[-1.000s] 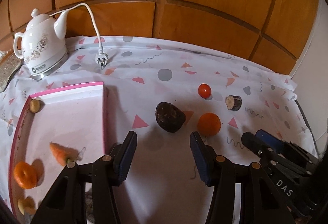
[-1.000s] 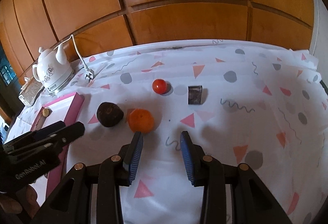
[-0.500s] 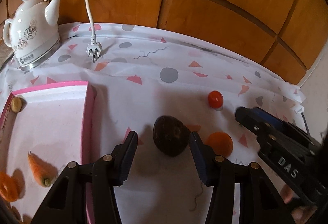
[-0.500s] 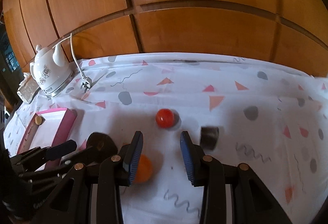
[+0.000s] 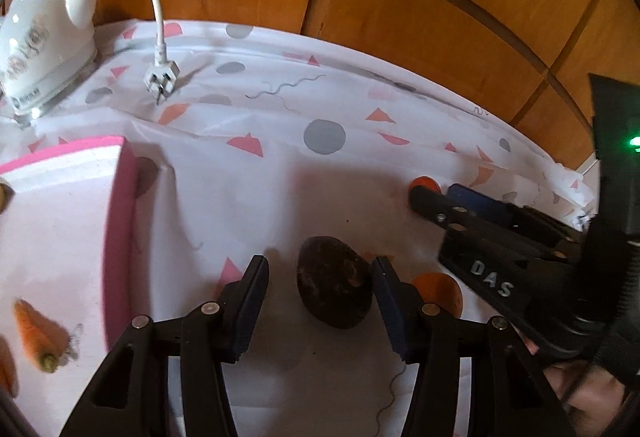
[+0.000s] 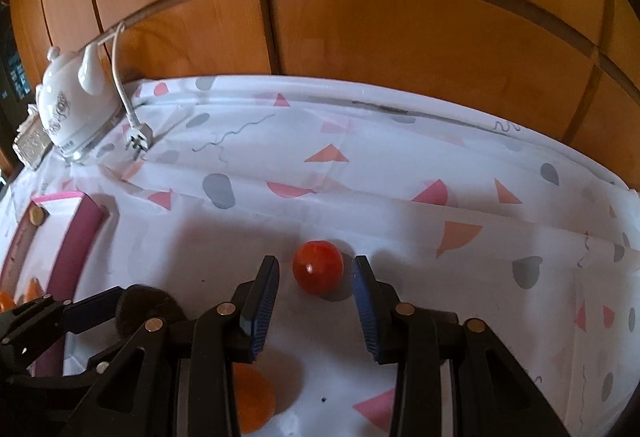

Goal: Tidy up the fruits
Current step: 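Grasp the dark oval root with the left gripper while the right grasps the red tomato, then carry the dark root and the red tomato toward the pink tray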

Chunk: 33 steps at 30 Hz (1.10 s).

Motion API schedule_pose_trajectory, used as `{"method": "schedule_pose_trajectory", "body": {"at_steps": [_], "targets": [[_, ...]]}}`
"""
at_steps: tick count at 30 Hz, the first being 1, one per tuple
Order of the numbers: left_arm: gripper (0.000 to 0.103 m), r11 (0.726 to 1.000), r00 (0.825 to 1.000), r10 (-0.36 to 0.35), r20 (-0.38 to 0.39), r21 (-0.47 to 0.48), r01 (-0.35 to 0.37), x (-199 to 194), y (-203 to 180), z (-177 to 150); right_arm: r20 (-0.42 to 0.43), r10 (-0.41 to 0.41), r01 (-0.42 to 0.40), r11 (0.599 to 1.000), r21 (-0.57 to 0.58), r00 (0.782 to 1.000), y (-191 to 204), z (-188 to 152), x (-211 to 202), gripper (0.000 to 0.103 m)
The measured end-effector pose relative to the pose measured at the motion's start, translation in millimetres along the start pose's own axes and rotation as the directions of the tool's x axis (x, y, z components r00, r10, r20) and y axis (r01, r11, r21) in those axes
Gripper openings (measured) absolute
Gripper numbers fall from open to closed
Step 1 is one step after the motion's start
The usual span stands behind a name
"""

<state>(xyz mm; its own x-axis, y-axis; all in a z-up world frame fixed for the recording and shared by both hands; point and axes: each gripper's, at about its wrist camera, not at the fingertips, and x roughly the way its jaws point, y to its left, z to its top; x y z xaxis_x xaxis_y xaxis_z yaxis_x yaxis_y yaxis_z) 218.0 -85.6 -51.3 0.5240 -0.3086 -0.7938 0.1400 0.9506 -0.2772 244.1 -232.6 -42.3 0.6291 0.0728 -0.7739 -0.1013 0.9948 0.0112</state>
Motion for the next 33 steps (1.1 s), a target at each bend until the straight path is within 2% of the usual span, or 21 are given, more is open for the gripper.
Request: {"method": "schedule_pose_trajectory", "body": {"at_steps": [2,3,5,7,10,15,22,29,33], "targets": [[0.056,1.000,1.000,-0.002,0.009,0.009,0.002,0,-1,-1,-0.018,0.006,-0.006,1.000,0.001,1.000,-1,0,7,0.037],[0.055,1.000,1.000,-0.004,0.012,0.019,0.004,0,-2,-2,-0.027,0.010,-0.010,1.000,0.001,1.000,-1,-1,11,0.033],[0.045,0.999,0.999,-0.030,0.011,0.028,0.030,0,-4,-2,-0.026,0.008,-0.008,1.000,0.003,1.000,-2,-3,11,0.028],[0.034,0.997,0.998,-0.068,-0.002,0.030,0.068,1,-5,-3,-0.020,0.017,-0.017,1.000,0.006,1.000,-3,-5,9,0.027],[0.033,0.996,0.997,-0.073,0.008,0.058,0.072,-2,-10,-6,0.007,0.020,-0.020,1.000,0.013,1.000,-3,-8,-1,0.027],[0.033,0.995,0.996,-0.092,0.000,0.029,0.092,-9,-7,-8,0.056,0.038,-0.040,0.998,0.039,0.998,-4,-13,-27,0.027],[0.033,0.993,0.997,-0.061,0.042,0.102,0.057,-37,-18,-24,0.091,0.036,-0.043,0.997,0.070,0.995,-5,-35,-66,0.027],[0.033,0.980,0.996,-0.069,0.056,0.192,0.057,-62,-30,-67,0.052,0.031,-0.037,0.994,0.107,0.998,-2,-85,-89,0.027],[0.033,0.970,0.997,-0.048,0.059,0.241,0.032,-67,-37,-97,0.038,0.033,-0.038,0.989,0.141,0.999,2,-113,-99,0.027]]}}
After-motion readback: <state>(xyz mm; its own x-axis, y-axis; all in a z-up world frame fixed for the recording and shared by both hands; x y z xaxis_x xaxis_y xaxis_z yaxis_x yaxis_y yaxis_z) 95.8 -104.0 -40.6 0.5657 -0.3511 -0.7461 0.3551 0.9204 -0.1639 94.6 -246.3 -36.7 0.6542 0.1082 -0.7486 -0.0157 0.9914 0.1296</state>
